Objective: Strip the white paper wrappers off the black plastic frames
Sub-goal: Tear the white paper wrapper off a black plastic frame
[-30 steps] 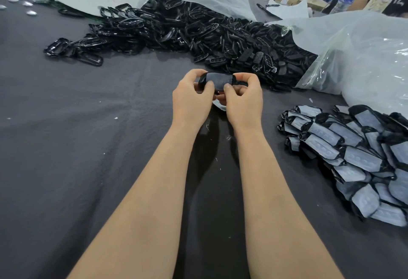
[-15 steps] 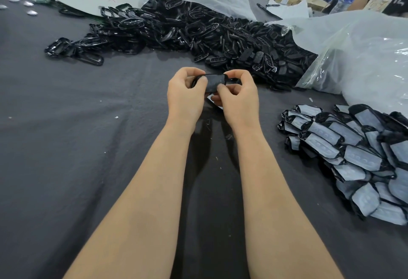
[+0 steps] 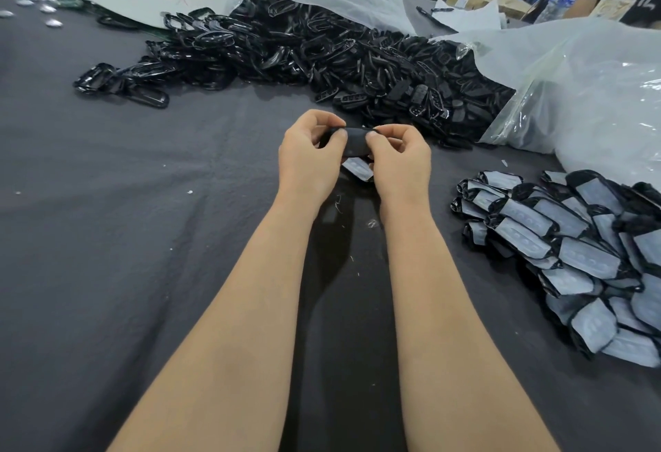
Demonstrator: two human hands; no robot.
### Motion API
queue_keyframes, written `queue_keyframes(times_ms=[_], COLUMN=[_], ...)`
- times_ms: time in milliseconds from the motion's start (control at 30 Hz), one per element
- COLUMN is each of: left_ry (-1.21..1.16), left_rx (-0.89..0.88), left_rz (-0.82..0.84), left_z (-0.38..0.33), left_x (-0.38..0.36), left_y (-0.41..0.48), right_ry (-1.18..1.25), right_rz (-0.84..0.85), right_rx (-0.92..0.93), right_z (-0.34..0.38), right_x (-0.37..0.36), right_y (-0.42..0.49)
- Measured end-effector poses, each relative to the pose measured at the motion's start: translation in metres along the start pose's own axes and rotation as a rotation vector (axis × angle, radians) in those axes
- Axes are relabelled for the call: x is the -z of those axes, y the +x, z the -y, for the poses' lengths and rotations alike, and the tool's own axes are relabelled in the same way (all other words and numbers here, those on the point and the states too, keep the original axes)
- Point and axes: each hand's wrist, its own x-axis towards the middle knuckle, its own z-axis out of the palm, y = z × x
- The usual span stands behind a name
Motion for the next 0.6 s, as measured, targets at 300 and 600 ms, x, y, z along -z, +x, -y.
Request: queue_keyframes(times_ms=[300, 600], left_ry=[-0.126, -0.009], left_rx=[0.077, 0.069], left_rz=[-0.045, 0.019], left_z=[0.0014, 0.001], left_x=[0.0016, -0.0012], left_y=[0.0014, -0.0019], right_ry=[-0.089, -0.1], right_rz=[0.115, 0.046], right_rx=[0.061, 0.061], right_z=[0.0003, 0.0017], right_x=[0.0041, 0.0033], right_y=[0.0, -0.0013])
